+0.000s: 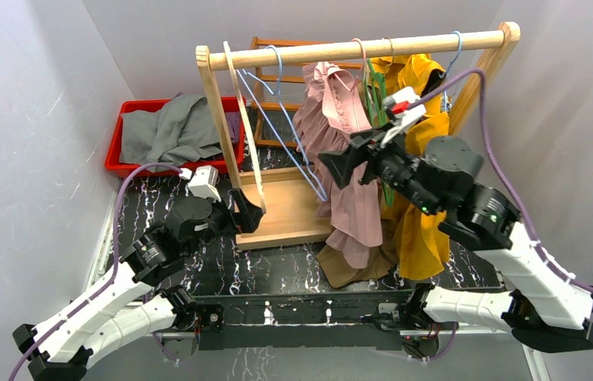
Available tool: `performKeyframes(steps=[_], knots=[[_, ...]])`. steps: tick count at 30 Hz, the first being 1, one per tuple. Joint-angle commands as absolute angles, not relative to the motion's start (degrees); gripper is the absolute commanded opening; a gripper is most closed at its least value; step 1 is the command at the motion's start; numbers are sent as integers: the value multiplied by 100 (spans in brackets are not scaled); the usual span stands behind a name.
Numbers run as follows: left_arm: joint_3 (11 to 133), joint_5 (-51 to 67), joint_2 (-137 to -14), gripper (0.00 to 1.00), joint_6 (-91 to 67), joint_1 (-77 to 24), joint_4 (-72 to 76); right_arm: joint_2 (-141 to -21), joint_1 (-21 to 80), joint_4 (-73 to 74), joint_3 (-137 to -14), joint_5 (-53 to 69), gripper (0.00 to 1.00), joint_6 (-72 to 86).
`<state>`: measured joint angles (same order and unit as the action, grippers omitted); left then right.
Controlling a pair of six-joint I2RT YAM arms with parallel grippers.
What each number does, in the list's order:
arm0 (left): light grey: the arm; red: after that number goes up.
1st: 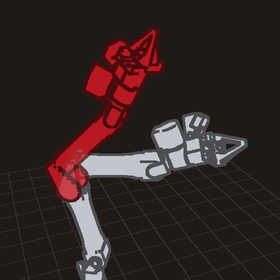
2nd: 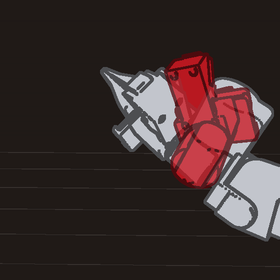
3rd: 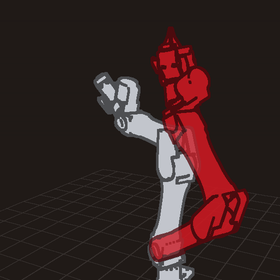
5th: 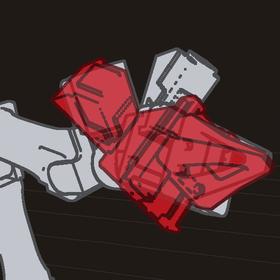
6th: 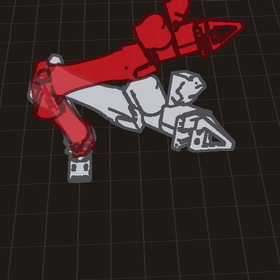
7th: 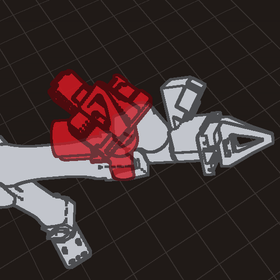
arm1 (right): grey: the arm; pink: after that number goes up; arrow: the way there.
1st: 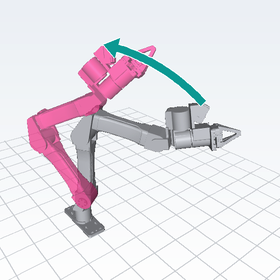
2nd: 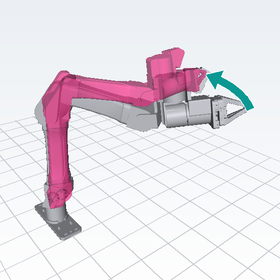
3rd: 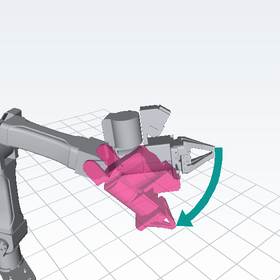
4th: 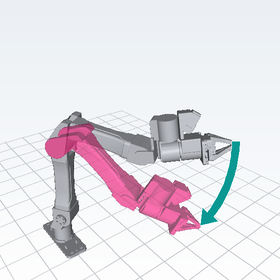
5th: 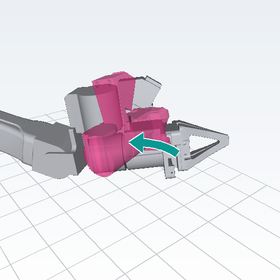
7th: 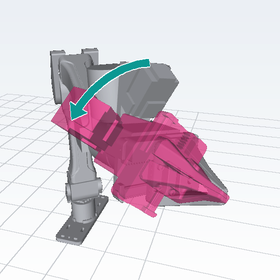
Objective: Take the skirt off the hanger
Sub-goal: Place the hanger at the clothesline, then pick up the hanger from the clothesline.
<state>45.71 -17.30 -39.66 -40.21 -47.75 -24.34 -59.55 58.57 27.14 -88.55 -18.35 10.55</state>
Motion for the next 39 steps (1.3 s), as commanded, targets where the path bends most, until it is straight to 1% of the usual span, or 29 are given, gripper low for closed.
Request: performKeyframes(steps=[1, 3, 6, 9, 13, 15, 18, 23, 31, 34, 37, 39], knots=[[4902, -1987, -3981, 98, -3878, -4790, -2686, -5706, 5871, 3209, -9179, -2052, 92, 905], [4898, -2038, -3973, 98, -3885, -4789, -2746, -5638, 5869, 3270, -9269, -2238, 92, 907], [4914, -2056, -3988, 98, -3893, -4790, -2785, -5722, 5870, 3317, -9413, -2548, 86, 971], [4942, -2019, -4024, 98, -3906, -4790, -2777, -5895, 5867, 3317, -9511, -2886, 83, 1011], [4954, -1954, -3960, 98, -3965, -4786, -2773, -6106, 5864, 3275, -9606, -3687, 73, 1148], [4924, -1947, -3876, 98, -3977, -4790, -2744, -6221, 5867, 3138, -9651, -3781, 71, 1090], [4889, -1966, -3759, 98, -3937, -4788, -2744, -6496, 5871, 2993, -9771, -3880, 63, 1060], [4859, -2091, -3600, 98, -3764, -4786, -2868, -7030, 5871, 3115, -10106, -4544, 55, 1018], [4857, -2062, -3702, 98, -3624, -4790, -2949, -7473, 5871, 2775, -10218, -5383, 46, 1030], [4765, -1939, -3675, 98, -3581, -4790, -2839, -7754, 5868, 2597, -10406, -5858, 38, 865], [4776, -1905, -3699, 98, -3546, -4786, -2899, -8082, 5871, 2526, -10701, -6189, 39, 603], [4808, -1943, -3680, 98, -3543, -4790, -2969, -8154, 5864, 2295, -10643, -6281, 40, 439]])
